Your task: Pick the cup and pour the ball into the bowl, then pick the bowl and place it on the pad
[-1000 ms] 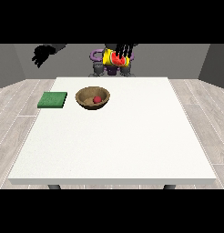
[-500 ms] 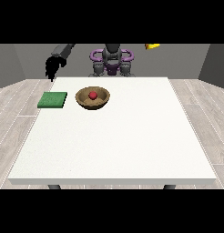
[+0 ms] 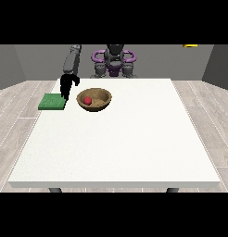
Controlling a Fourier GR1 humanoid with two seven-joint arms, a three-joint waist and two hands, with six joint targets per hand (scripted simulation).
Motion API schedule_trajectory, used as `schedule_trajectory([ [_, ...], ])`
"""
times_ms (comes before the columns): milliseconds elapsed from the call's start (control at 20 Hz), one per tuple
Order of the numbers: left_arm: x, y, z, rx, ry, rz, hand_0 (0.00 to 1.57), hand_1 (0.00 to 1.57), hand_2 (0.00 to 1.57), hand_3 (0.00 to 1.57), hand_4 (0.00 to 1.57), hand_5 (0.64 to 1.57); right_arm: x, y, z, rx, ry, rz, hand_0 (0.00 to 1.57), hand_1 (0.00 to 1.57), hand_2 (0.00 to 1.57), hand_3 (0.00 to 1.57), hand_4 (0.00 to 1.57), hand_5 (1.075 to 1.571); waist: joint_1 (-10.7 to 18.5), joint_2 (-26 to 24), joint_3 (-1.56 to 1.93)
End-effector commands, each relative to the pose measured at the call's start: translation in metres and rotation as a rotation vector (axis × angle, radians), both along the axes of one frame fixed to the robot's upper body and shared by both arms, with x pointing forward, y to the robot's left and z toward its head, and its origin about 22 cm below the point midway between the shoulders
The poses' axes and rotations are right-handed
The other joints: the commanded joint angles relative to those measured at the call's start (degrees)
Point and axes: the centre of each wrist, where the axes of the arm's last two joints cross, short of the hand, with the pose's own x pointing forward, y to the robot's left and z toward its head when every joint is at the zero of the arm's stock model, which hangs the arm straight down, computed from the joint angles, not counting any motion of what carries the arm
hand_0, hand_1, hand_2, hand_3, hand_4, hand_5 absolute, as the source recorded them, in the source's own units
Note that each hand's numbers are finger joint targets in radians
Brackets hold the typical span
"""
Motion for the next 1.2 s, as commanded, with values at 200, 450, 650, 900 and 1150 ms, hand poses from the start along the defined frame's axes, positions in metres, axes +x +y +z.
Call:
schedule_trajectory([
  [200,-0.024,0.078,0.002,-0.039,-0.034,0.0,0.0,0.0,0.0,0.0,1.0,1.544,0.027,0.023,-0.003,0.022,-0.034,0.051,0.0,0.0,0.0,0.0,0.6,1.557,-1.93,2.92,0.05],
  [450,-0.031,0.069,0.038,-0.04,-0.048,0.035,0.0,0.0,0.0,0.0,1.01,1.535,0.02,0.031,-0.034,0.023,-0.026,0.054,0.0,0.0,0.0,0.0,0.55,1.558,-2.38,4.42,0.1],
  [650,-0.048,0.091,0.046,-0.011,-0.139,-0.009,0.0,0.0,0.0,0.0,1.02,1.533,0.02,0.007,-0.032,0.016,-0.097,-0.005,0.0,0.0,0.0,0.0,0.51,1.552,0.28,9.14,0.11],
  [900,-0.052,0.091,0.027,-0.023,-0.111,0.017,0.0,0.0,0.0,0.0,1.01,1.542,0.043,0.033,-0.024,-0.001,-0.07,0.023,0.0,0.0,0.0,0.0,0.45,1.544,-2.09,7.99,0.08],
  [1150,-0.054,0.089,0.03,-0.028,-0.083,0.014,0.0,0.0,0.0,0.0,1.02,1.536,0.045,0.065,-0.034,-0.002,-0.063,0.064,0.0,0.0,0.0,0.0,0.44,1.547,-2.0,6.62,0.07],
])
